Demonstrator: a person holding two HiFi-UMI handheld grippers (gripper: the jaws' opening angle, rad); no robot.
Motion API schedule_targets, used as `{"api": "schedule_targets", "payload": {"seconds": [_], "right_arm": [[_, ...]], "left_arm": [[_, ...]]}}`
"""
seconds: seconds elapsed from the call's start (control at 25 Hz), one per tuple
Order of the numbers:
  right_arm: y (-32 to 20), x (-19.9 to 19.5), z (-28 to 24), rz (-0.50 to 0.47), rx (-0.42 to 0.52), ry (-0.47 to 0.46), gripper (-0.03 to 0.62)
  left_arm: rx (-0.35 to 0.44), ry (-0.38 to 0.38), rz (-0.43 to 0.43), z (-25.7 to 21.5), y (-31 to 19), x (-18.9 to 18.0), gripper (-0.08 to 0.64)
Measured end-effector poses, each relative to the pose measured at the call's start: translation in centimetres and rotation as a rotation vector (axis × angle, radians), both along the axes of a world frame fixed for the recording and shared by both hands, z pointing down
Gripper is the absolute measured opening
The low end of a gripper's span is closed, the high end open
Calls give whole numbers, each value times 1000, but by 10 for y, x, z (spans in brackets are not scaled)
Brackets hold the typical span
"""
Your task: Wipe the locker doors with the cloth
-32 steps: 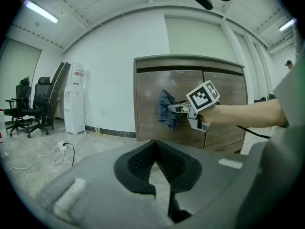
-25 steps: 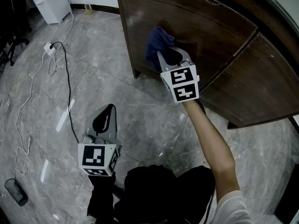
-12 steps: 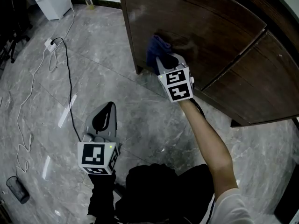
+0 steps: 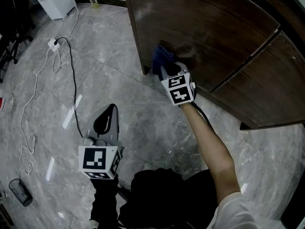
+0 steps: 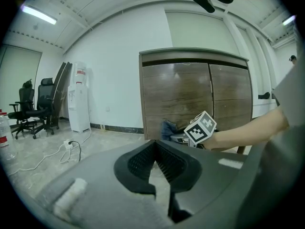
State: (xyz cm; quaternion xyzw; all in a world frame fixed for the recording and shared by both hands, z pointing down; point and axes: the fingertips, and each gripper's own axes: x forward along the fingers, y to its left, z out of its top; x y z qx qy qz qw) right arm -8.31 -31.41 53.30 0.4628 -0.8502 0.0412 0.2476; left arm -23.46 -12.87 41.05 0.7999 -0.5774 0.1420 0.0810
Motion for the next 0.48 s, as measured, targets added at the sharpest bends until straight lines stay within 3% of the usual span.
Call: {"api": "schedule_targets", "payload": {"seconds": [0.48], "right_arm": [[-3,-7,-4,-1,2,-14,81]], "left_arm": [[-2,3,-4,2,0,-2,0]]}}
